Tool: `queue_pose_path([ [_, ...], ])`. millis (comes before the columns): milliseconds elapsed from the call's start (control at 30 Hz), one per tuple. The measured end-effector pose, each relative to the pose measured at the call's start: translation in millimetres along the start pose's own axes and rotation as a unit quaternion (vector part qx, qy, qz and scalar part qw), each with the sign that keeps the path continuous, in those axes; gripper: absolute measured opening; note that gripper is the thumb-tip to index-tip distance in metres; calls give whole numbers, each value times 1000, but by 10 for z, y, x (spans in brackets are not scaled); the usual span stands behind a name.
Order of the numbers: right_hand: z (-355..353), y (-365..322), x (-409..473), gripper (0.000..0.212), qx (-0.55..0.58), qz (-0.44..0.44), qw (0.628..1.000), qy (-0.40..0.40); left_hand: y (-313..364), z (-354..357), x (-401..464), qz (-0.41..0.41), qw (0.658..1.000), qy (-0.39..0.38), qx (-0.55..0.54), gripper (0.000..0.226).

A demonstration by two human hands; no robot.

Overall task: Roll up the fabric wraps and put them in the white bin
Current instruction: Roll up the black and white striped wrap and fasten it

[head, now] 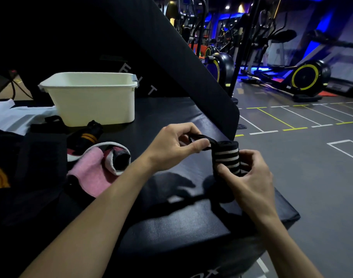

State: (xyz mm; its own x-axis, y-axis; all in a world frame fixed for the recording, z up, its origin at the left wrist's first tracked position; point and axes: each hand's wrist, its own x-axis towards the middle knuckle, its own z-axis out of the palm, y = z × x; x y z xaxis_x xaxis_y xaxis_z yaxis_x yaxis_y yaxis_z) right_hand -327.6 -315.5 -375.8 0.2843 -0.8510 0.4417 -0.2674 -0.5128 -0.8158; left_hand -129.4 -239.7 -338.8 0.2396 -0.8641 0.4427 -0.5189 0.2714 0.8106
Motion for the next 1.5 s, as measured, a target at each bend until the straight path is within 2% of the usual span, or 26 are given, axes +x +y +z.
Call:
queue_pose_path([
  [100, -20, 20, 8, 43, 8, 6, 1000, -14, 25, -68, 6, -23, 998, -7, -64, 19],
  [200, -28, 31, 0, 47, 25, 13, 999, -29, 77, -85, -7, -48, 987, -20, -151, 11],
  [333, -11, 33, -4, 55, 46, 12, 998, -42, 127, -50, -17, -75, 964, -38, -253, 19],
  [500, 9, 75, 14, 55, 69, 14, 996, -51, 135, 23, -8, -134, 963, -12, -232, 19],
  [600, 40, 54, 45, 44, 135, 27, 989, -54, 126, 80, -8, -165, 964, 3, -209, 18],
  [700, 83, -9, 37, 31, 278, 60, 955, -85, 86, 156, -4, -187, 959, 14, -212, 16],
  [800, 97, -50, 31, 40, 368, 89, 918, -117, 61, 170, 6, -182, 964, 39, -189, 15],
  [933, 88, -85, 52, 38, 418, 100, 891, -145, 45, 211, -16, -161, 979, 19, -123, 16],
  [1033, 51, -96, 47, 63, 465, 101, 858, -194, 29, 218, -25, -144, 980, -22, -132, 18],
  [1067, 25, -109, 34, 59, 475, 98, 846, -220, 25, 201, -24, -139, 979, -37, -143, 19],
  [1133, -47, -135, 6, 36, 480, 113, 829, -265, 27, 178, -21, -129, 979, -57, -149, 23],
  [1167, -72, -177, -2, 31, 486, 133, 813, -291, 26, 176, -24, -122, 980, -58, -145, 26],
  [1300, -111, -219, 11, 45, 501, 174, 787, -315, -3, 228, -35, -100, 986, -20, -128, 29],
  [1367, -77, -175, 33, 41, 506, 174, 796, -282, 12, 252, -32, -92, 986, 11, -135, 21],
  [1433, -23, -84, 53, 39, 462, 155, 848, -210, 21, 260, -18, -78, 984, 54, -150, 12],
  [1500, 31, 38, 60, 23, 395, 110, 904, -124, 4, 268, -5, -58, 987, 81, -129, 17],
])
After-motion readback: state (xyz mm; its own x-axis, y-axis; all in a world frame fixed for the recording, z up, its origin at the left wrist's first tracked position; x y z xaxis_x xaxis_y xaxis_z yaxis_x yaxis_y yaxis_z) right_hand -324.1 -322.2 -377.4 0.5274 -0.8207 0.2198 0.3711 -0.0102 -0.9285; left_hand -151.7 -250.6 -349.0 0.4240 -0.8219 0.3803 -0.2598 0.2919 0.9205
